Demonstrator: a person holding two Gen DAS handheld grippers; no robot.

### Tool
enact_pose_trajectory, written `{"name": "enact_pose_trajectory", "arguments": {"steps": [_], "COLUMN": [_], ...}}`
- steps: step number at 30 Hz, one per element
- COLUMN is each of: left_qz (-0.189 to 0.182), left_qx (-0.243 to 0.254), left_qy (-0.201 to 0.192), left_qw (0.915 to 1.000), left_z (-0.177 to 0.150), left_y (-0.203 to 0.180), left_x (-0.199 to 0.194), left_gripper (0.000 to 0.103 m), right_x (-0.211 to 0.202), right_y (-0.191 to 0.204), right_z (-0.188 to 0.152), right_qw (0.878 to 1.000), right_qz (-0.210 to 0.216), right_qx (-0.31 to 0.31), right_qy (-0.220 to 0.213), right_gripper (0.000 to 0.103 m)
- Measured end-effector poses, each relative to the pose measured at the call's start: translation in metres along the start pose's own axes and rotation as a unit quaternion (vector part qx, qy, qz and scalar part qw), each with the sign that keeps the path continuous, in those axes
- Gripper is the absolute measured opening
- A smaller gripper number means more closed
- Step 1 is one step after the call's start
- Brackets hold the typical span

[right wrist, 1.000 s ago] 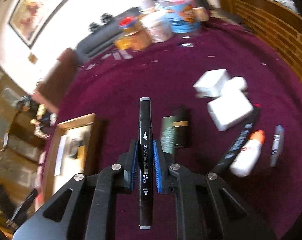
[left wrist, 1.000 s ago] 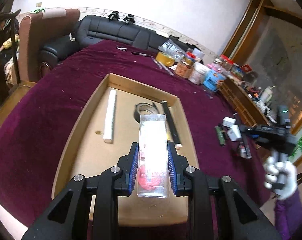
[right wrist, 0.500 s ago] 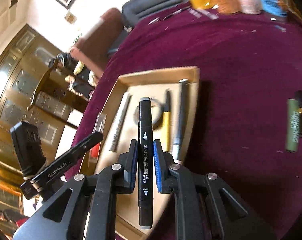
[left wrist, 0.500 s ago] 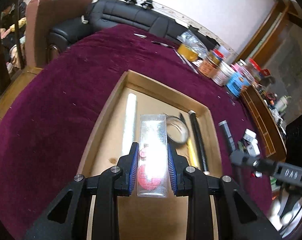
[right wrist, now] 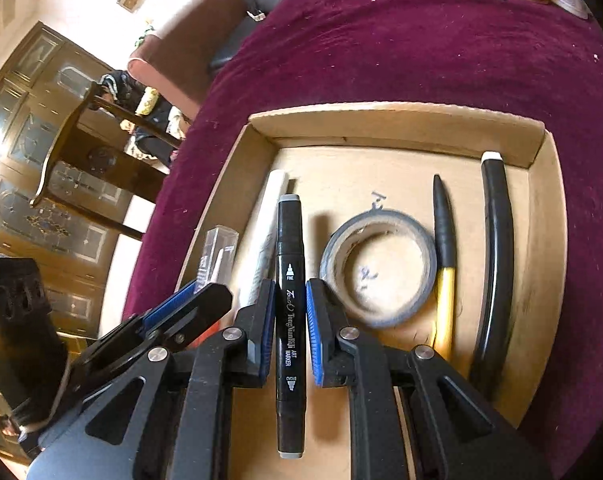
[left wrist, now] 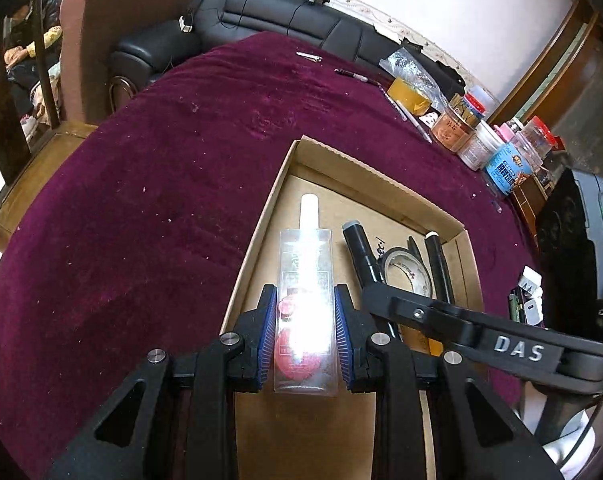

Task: Organize rigid objects
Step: 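Lower the package and black marker into the box and open both tools, then grasp the green lighter with the left tool while the right tool grasps a black gold-banded tube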

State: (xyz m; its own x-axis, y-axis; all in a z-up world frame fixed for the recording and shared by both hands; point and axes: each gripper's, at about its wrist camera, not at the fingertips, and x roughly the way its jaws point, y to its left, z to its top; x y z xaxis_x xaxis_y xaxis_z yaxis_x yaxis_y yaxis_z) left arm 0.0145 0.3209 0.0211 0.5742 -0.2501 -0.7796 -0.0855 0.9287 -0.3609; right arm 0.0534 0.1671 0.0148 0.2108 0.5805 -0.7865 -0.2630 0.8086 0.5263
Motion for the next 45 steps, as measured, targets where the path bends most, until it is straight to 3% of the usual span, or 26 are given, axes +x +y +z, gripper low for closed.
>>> {"name": "enact_pose_trajectory", "arguments": {"steps": [10,17,21,26,28,29,33,36,38,40,42,45], "left_qz": [-0.007,-0.028,-0.031,-0.035,-0.038,-0.039,-0.049,-0.060,-0.068,-0.076,-0.088,-0.103], "left_qx": [-0.012,-0.034,-0.044,-0.052,-0.050,-0.048,-0.032,-0.013,0.004,0.013,0.022,0.036], "left_qy": [0.002,-0.041,-0.064,-0.064,-0.062,-0.062,-0.069,-0.072,-0.072,-0.069,-0.062,-0.045], "left_qw": [0.9999,0.9982,0.9965,0.9960,0.9961,0.9961,0.9959,0.9955,0.9951,0.9946,0.9940,0.9930], "left_z": [0.003,-0.002,-0.007,-0.018,-0.025,-0.028,-0.041,-0.054,-0.064,-0.072,-0.082,-0.095], "left_y": [0.003,0.005,0.009,0.007,0.001,-0.003,-0.028,-0.051,-0.070,-0.086,-0.103,-0.125], "left_x": [0.003,-0.033,-0.057,-0.067,-0.070,-0.072,-0.082,-0.087,-0.088,-0.087,-0.086,-0.083], "left_gripper": [0.031,0.053,0.062,0.062,0.062,0.062,0.063,0.063,0.063,0.063,0.063,0.063], "right_x": [0.002,-0.006,-0.038,-0.096,-0.124,-0.139,-0.206,-0.236,-0.247,-0.251,-0.252,-0.242], "right_y": [-0.001,-0.002,-0.001,-0.008,-0.015,-0.019,-0.044,-0.065,-0.089,-0.121,-0.150,-0.177], "right_z": [0.017,0.020,0.016,0.000,-0.011,-0.018,-0.055,-0.076,-0.082,-0.083,-0.084,-0.083], "right_qw": [0.999,0.999,0.997,0.991,0.984,0.980,0.947,0.921,0.910,0.917,0.934,0.948], "right_qz": [-0.037,-0.048,-0.044,-0.061,-0.082,-0.096,-0.171,-0.234,-0.271,-0.280,-0.246,-0.218], "right_qx": [-0.002,0.007,-0.001,-0.023,-0.038,-0.045,-0.065,-0.066,-0.057,-0.022,0.019,0.054], "right_qy": [-0.011,-0.024,-0.057,-0.118,-0.151,-0.170,-0.263,-0.306,-0.309,-0.283,-0.257,-0.226], "right_gripper": [0.013,0.013,0.014,0.019,0.022,0.029,0.065,0.085,0.085,0.084,0.084,0.084]}}
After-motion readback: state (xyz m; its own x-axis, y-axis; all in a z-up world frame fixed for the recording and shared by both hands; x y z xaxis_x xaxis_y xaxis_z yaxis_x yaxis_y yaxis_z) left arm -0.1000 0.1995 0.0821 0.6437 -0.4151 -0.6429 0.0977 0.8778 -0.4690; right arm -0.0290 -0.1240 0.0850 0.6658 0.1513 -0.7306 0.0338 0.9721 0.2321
